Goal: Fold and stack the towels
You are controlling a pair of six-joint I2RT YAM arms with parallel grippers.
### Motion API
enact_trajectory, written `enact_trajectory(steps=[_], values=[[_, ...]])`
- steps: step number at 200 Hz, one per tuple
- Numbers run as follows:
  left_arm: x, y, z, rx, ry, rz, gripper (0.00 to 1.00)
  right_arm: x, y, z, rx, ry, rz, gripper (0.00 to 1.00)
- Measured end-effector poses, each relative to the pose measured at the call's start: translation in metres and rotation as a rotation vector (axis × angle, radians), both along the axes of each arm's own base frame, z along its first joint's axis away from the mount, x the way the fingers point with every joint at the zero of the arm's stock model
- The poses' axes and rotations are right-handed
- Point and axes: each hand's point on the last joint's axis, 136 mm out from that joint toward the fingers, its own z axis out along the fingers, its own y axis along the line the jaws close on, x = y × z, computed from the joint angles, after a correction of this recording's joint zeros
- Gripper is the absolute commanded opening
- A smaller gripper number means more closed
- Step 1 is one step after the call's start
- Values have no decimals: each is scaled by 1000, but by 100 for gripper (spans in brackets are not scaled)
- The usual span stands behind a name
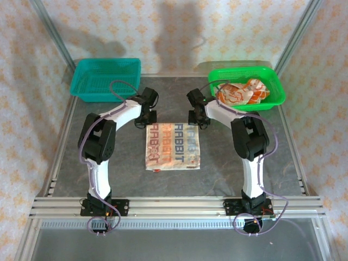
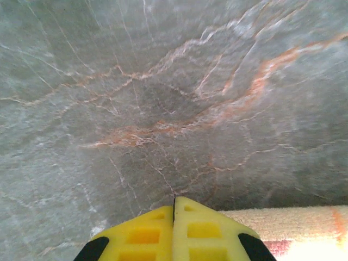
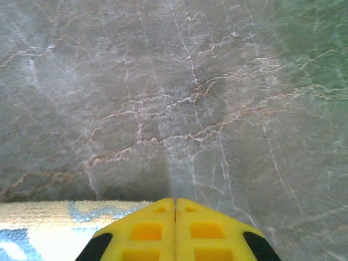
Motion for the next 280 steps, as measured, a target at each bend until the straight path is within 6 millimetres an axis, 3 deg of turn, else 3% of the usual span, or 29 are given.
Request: enact_trajectory(steps=[30, 52, 94, 136, 164, 186, 219, 280], values=[[-2, 1, 31, -19, -67, 1, 0, -4, -1, 24, 28, -47, 5, 0], [-6, 3, 41, -28, -92, 1, 0, -11, -3, 32, 48, -67, 8, 0], [-32, 10, 31, -31, -75, 2, 0, -32, -7, 31, 67, -66, 19, 0], [-66, 20, 26, -52, -86, 20, 0, -74, -2, 26, 72, -59, 47, 0], [-87, 16, 20, -80, -84, 18, 0, -105, 3, 18, 73, -50, 67, 0], [-92, 9, 12, -96, -60, 9, 6, -113, -1, 7, 64, -37, 47, 0], [-76, 0, 8, -110, -46, 6, 18, -107, -5, 10, 46, -60, 29, 0], [6, -34, 31, -142, -127, -25, 29, -62, -3, 26, 21, -136, 1, 0]])
